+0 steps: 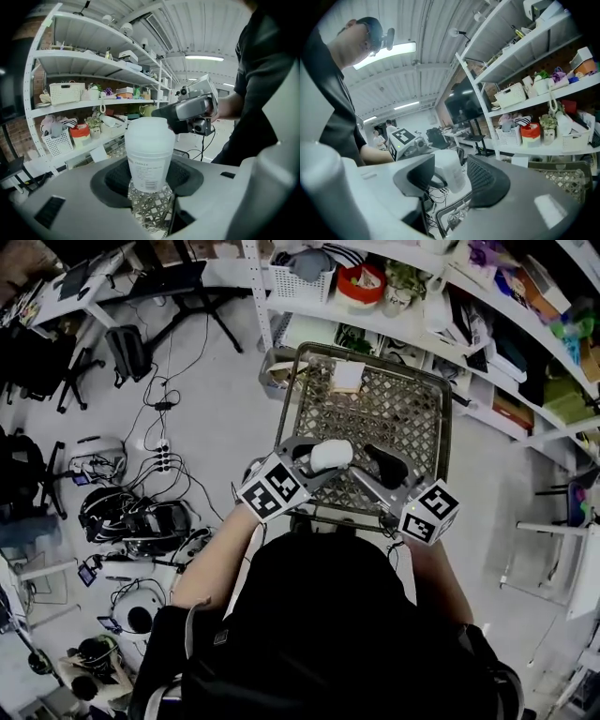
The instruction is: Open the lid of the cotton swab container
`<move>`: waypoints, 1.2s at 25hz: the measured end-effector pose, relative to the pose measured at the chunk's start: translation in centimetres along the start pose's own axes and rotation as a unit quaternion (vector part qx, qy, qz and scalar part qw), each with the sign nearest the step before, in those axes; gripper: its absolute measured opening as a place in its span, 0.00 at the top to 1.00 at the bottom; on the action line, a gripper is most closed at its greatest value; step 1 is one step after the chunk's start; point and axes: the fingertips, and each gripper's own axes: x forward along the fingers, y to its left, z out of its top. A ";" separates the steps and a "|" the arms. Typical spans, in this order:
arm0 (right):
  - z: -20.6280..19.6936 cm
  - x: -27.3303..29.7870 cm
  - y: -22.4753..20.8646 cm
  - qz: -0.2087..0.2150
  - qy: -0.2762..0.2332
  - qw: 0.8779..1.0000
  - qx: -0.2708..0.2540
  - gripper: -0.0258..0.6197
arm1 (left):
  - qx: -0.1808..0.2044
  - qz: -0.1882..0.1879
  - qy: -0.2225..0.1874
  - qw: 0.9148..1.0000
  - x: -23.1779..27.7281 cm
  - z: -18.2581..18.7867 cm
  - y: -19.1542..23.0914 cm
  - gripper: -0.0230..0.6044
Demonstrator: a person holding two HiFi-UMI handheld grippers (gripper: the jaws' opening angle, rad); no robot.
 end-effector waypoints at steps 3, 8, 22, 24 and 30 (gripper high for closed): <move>0.6 -0.7 0.2 0.025 0.000 1.000 -0.013 0.59 | 0.000 0.000 0.004 1.000 -0.2 0.9 -0.7 0.64; 2.1 -1.6 0.9 0.063 -0.001 0.997 -0.049 0.53 | 0.001 -0.025 -0.007 1.000 0.3 3.1 -2.4 0.64; 3.0 -4.1 1.4 0.110 0.014 0.988 -0.109 0.52 | 0.073 -0.115 -0.006 0.991 3.3 8.0 -6.8 0.64; 3.0 -4.3 1.4 0.113 0.015 0.987 -0.113 0.52 | 0.077 -0.122 -0.004 0.990 3.5 8.1 -7.0 0.64; 2.7 -4.3 2.6 0.136 0.039 0.977 -0.157 0.59 | 0.087 -0.154 0.019 0.984 3.2 7.8 -7.7 0.64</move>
